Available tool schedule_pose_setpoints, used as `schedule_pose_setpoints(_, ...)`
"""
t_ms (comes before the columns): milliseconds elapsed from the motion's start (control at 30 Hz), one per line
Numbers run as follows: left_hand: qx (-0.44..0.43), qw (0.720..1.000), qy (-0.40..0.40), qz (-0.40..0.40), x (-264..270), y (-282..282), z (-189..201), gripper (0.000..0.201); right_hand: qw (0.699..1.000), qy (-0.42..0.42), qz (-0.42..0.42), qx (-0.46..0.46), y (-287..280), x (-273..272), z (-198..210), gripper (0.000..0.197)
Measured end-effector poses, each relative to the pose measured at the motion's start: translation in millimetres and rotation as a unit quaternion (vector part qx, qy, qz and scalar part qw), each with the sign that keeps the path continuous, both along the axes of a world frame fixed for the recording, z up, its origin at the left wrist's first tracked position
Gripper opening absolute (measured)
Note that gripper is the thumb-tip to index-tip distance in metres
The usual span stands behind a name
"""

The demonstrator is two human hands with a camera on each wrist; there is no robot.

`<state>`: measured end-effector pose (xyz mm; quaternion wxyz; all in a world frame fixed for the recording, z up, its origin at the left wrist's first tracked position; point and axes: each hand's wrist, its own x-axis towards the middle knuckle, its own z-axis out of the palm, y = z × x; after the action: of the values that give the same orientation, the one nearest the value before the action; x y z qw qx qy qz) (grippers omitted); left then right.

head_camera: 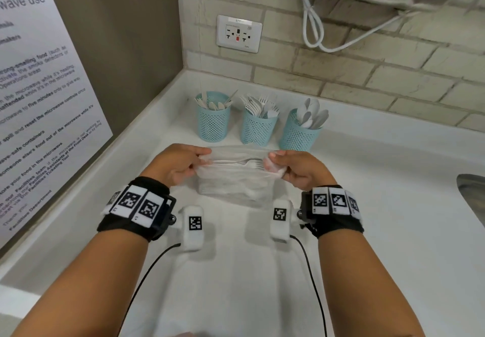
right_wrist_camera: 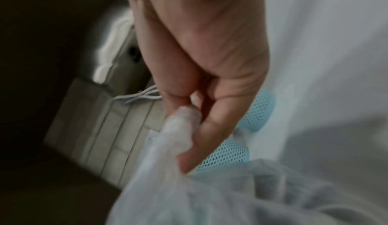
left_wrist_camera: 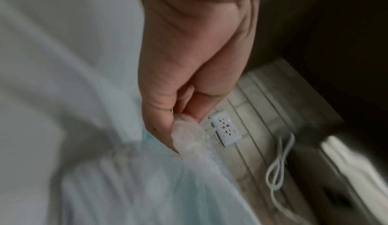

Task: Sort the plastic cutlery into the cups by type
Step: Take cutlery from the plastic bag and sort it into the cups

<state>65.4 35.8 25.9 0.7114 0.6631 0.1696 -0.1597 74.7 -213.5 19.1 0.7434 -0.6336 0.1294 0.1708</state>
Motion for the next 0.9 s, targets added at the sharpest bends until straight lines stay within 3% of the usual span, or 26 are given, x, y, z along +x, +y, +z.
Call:
schedule_pose_setpoints(133, -0.195, 0.977, 0.073, 0.035, -1.6, 3.8, -3.6, 0.043, 0.979, 0.084, -0.057, 0.179, -7.5, 1.7, -8.6, 0.040)
schedule_pose_setpoints(233, -0.265, 0.954, 0.106, 0.089, -0.4, 6.6, -9.3, 0.045, 0.957, 0.142, -0.102, 0.232, -9.7, 3.8, -21.2, 0.006)
schedule_pose_setpoints(300, -0.294, 0.943, 0.113, 0.111, -1.3, 7.9, -13.1, 0.045, 0.947, 0.160, -0.118, 0.251, -10.1, 6.1, -29.8, 0.023)
schedule_pose_setpoints(367, -0.315, 0.935, 0.110, 0.121, -2.2, 8.6, -16.7, 0.046, 0.927, 0.173, -0.163, 0.290, -8.0, 7.6, -29.8, 0.010)
schedule_pose_setpoints(433, -0.330, 0.928, 0.115, 0.129, -1.1, 8.0, -23.8, 0.054, 0.910, 0.189, -0.197, 0.311, -6.4, 10.5, -33.2, 0.030)
schedule_pose_setpoints(533, -0.326, 0.923, 0.126, 0.161, 0.6, 4.8, -23.6, 0.018, 0.923, 0.178, -0.205, 0.271, -5.0, 12.3, -28.3, 0.026)
schedule_pose_setpoints(600, -0.259, 0.949, 0.114, 0.141, 1.9, 5.2, -20.7, 0.014, 0.959, 0.149, -0.168, 0.172, -4.6, 9.9, -19.0, 0.016)
schedule_pose_setpoints(667, -0.118, 0.987, 0.081, 0.067, 0.7, 7.0, -12.0, 0.006, 0.989, 0.090, -0.119, 0.013, -4.9, 7.4, -10.0, 0.007)
schedule_pose_setpoints(733, 0.044, 0.998, 0.039, -0.030, -2.8, 5.4, -4.5, 0.003, 0.989, 0.016, -0.060, -0.132, -2.2, 2.4, 0.8, 0.013)
schedule_pose_setpoints(833, 0.237, 0.964, -0.079, -0.092, -3.5, -1.9, -5.0, 0.017, 0.955, -0.059, 0.009, -0.291, 7.1, -2.7, 11.4, 0.031)
schedule_pose_setpoints(900, 0.339, 0.922, -0.136, -0.128, -3.6, -6.6, -7.7, 0.019, 0.907, -0.085, 0.051, -0.410, 14.1, -1.8, 10.1, 0.039)
